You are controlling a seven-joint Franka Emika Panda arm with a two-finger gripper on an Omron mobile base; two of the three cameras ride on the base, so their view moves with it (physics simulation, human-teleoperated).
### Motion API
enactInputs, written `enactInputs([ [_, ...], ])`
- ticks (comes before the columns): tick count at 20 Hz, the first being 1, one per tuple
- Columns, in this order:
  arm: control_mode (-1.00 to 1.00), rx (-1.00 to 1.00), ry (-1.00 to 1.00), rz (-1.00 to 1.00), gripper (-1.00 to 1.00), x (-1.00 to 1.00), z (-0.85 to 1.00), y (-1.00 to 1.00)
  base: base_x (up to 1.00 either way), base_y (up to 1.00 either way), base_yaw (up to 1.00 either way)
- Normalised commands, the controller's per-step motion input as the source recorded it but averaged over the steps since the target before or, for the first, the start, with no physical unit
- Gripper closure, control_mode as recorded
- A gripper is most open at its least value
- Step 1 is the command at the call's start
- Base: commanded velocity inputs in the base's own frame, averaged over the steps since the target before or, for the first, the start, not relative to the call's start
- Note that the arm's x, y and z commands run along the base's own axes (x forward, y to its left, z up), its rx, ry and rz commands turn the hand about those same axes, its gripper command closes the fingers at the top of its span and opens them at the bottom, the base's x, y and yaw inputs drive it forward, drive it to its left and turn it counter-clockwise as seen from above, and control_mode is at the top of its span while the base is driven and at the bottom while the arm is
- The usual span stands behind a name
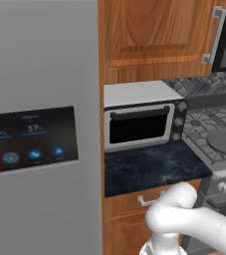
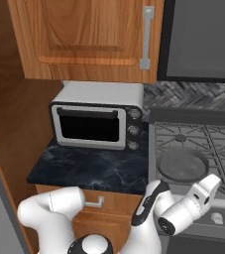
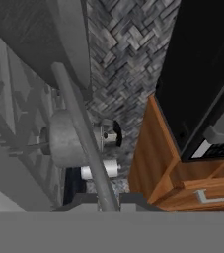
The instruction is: Pick the pan from the cabinet and place it on the stove. Then turn on the stove burner for the pan.
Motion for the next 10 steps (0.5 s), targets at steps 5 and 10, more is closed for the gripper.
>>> enactInputs([
  [5, -1.0, 0.0, 0.04, 0.0, 1.0, 0.09, -0.31, -0.06, 0.0, 0.0, 0.0],
  [10, -1.0, 0.0, 0.05, 0.0, 1.0, 0.13, -0.19, -0.07, 0.0, 0.0, 0.0],
])
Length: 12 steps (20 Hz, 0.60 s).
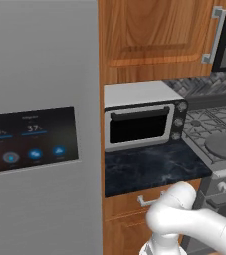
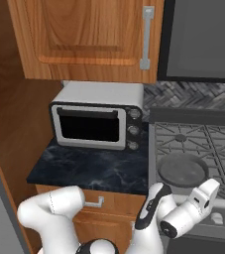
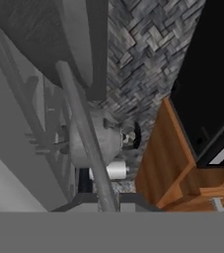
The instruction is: Pick the pan from the cabinet and place it on the stove. Then turn on the stove burner for the pan.
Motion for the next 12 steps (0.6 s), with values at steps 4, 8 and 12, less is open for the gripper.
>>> enactInputs([
  [4, -1.0, 0.0, 0.03, 0.0, 1.0, 0.19, -0.15, -0.07, 0.0, 0.0, 0.0],
  [8, -1.0, 0.0, 0.02, -0.01, 1.0, 0.23, -0.14, -0.08, 0.0, 0.0, 0.0],
  [12, -1.0, 0.0, 0.0, -0.03, 1.0, 0.28, -0.15, -0.12, 0.0, 0.0, 0.0],
])
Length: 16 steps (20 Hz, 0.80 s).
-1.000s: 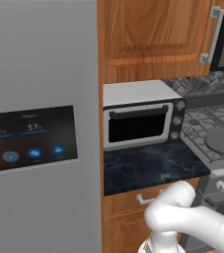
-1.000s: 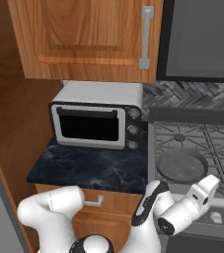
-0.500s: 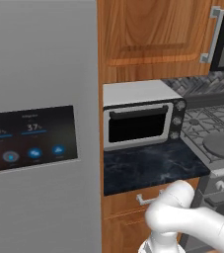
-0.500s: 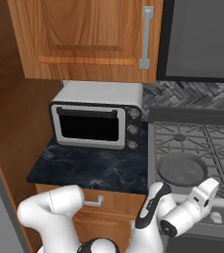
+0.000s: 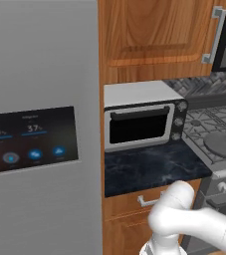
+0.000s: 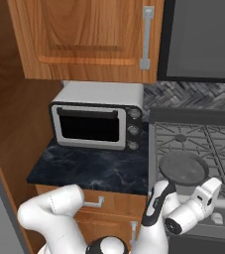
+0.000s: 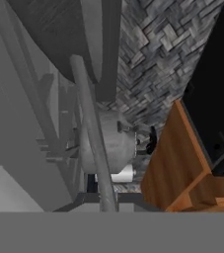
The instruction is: Pick the pan from the cabinet and place it on the stove. Then turn on the stove burner for the pan.
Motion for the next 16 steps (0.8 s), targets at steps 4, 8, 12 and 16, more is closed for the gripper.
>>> enactInputs([
  [4, -1.0, 0.0, 0.0, -0.05, 1.0, 0.32, -0.16, -0.02, 0.0, 0.0, 0.0],
  [8, -1.0, 0.0, 0.01, -0.06, 1.0, 0.34, -0.11, -0.04, 0.0, 0.0, 0.0],
  [12, -1.0, 0.0, 0.01, -0.06, 1.0, 0.33, -0.05, -0.12, 0.0, 0.0, 0.0],
  [16, -1.0, 0.0, 0.01, -0.07, 1.0, 0.39, -0.02, -0.08, 0.0, 0.0, 0.0],
])
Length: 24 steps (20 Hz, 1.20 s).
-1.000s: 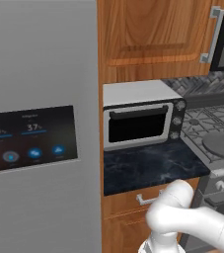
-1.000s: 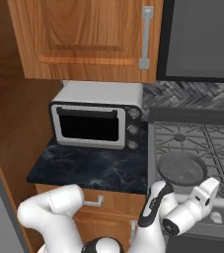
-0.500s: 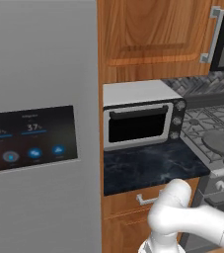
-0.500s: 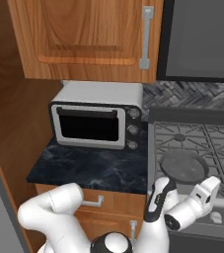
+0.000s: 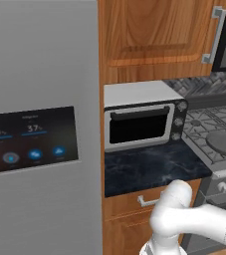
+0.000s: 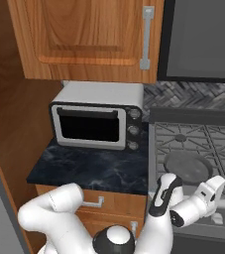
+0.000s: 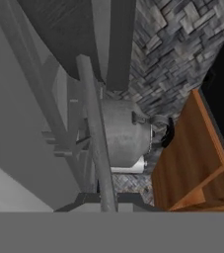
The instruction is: Pick the pan from the cabinet and place it on the stove. Then turn on the stove burner for the pan.
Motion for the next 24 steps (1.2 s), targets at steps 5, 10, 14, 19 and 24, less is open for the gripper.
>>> enactInputs([
  [5, -1.0, 0.0, 0.01, -0.05, 1.0, 0.4, -0.06, -0.01, 0.0, 0.0, 0.0],
  [10, -1.0, 0.0, 0.0, 0.0, 1.0, 0.34, -0.06, 0.0, 0.0, 0.0, 0.0],
  [14, -1.0, 0.0, 0.0, 0.0, -1.0, 0.39, -0.07, 0.01, 0.0, 0.0, 0.0],
  [19, -1.0, 0.0, 0.0, 0.0, -1.0, 0.2, -0.02, 0.11, 0.0, 0.0, 0.0],
  [24, -1.0, 0.0, -0.01, 0.0, -1.0, 0.0, 0.0, 0.17, 0.0, 0.0, 0.0],
])
